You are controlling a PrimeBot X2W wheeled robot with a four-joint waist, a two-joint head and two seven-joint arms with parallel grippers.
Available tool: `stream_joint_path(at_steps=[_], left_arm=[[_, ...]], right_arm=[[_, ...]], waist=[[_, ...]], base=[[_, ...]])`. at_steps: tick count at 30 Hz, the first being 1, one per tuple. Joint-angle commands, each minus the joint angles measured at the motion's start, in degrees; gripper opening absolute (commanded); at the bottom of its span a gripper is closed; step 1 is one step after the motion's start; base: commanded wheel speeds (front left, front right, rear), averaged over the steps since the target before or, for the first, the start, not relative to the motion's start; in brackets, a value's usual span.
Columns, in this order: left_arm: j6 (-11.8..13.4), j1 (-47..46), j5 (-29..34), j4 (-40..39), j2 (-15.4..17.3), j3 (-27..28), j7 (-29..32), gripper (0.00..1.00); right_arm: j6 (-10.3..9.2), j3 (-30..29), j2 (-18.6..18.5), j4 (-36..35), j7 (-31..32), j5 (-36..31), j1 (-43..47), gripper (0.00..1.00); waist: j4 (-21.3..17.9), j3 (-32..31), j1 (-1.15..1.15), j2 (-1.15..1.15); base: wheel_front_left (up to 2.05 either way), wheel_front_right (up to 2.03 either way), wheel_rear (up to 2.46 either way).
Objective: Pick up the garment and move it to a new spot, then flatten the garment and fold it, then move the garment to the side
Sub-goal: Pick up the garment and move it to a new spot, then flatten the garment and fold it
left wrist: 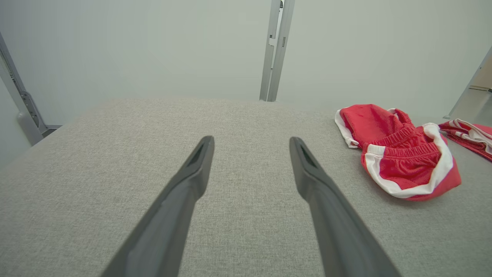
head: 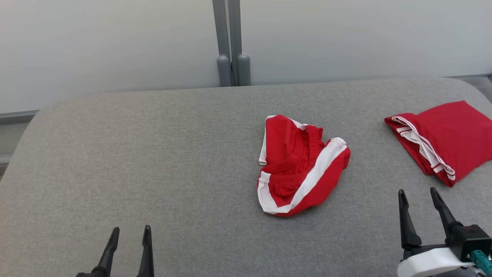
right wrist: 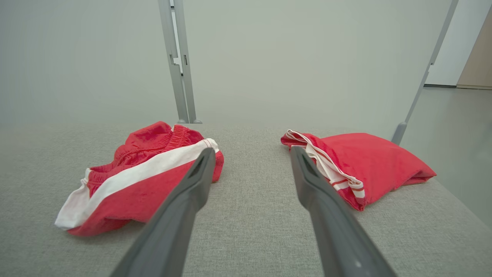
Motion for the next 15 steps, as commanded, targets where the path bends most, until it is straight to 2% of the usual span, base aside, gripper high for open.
stream_joint_path(at_steps=[1, 10, 15], left_arm=[[-0.4, 0.8, 0.6, -0.1, -0.1, 0.8, 0.0, 1.0], [-1.5, 0.4, 1.1, 0.2, -0.6, 3.1, 0.0, 1.0], [-1.9, -4.8, 1.8, 1.3, -0.6, -0.5, 0.0, 1.0]], right_arm=[[-0.09, -0.2, -0.1, 0.1, -0.2, -0.5, 0.5, 1.0], [-0.09, 0.1, -0.1, 0.5, -0.2, -0.4, -0.3, 1.0], [-0.09, 1.4, -0.1, 0.4, -0.2, -0.7, -1.7, 1.0]], waist=[[1.5, -0.9, 0.0, 0.0], [1.9, -0.4, 0.0, 0.0], [-0.1, 1.2, 0.0, 0.0]], base=[[0.0, 0.0, 0.0], [0.0, 0.0, 0.0], [0.0, 0.0, 0.0]])
